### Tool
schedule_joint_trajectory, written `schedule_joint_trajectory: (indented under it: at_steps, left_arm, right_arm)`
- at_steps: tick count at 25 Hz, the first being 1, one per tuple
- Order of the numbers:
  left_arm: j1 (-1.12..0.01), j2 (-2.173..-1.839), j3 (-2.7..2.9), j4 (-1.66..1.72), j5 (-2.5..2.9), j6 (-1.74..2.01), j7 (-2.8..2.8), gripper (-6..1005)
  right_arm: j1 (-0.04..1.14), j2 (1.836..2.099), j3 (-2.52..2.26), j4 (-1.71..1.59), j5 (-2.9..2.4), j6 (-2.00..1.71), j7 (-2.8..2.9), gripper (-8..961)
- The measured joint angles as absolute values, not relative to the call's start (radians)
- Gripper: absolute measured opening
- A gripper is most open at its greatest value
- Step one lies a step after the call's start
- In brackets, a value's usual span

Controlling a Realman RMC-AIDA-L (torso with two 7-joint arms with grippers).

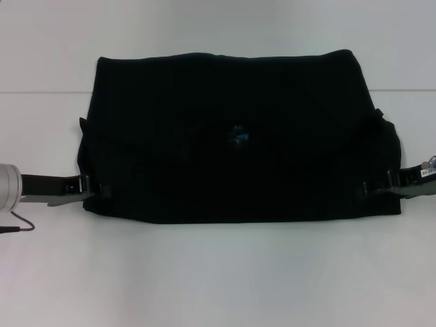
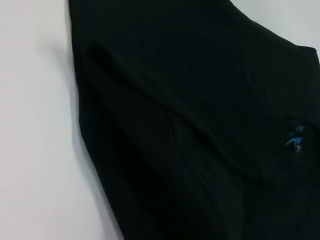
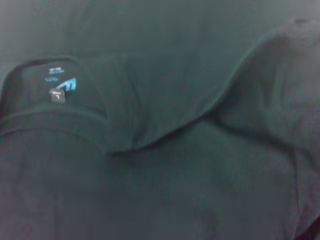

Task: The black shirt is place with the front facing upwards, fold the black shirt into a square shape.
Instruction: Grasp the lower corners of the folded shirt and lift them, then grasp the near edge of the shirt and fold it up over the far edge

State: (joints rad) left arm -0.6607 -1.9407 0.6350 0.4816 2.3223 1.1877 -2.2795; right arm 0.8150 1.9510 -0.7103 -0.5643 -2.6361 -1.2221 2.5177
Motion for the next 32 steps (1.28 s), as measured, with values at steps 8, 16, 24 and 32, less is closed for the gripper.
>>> schedule_joint_trajectory:
  at_steps: [8, 16, 24, 32]
  left_arm:
    - [-0.660, -1.939, 0.634, 0.481, 2.309, 1.212, -2.280, 26]
    - [-0.656, -1.918, 0.632, 0.477, 2.315, 1.318, -2.288, 25]
    - [-0.624, -1.858, 0.632, 0.487, 2.387, 1.720, -2.289, 26]
    - [-0.625, -1.876, 0.648, 0.487, 2.569, 1.934, -2.271, 25]
  right_arm:
    - [0.813, 1.951, -0.712, -0.565, -2.638, -1.221, 2.514, 548]
    - [0.803, 1.932, -0.703, -0.592, -2.634, -1.349, 2.479, 219]
    - [0.712, 1.905, -0.706, -0.678, -2.639, -1.719, 2.293, 56]
    - [0.671, 1.925, -0.720, -0.656, -2.688, -1.872, 2.101, 57]
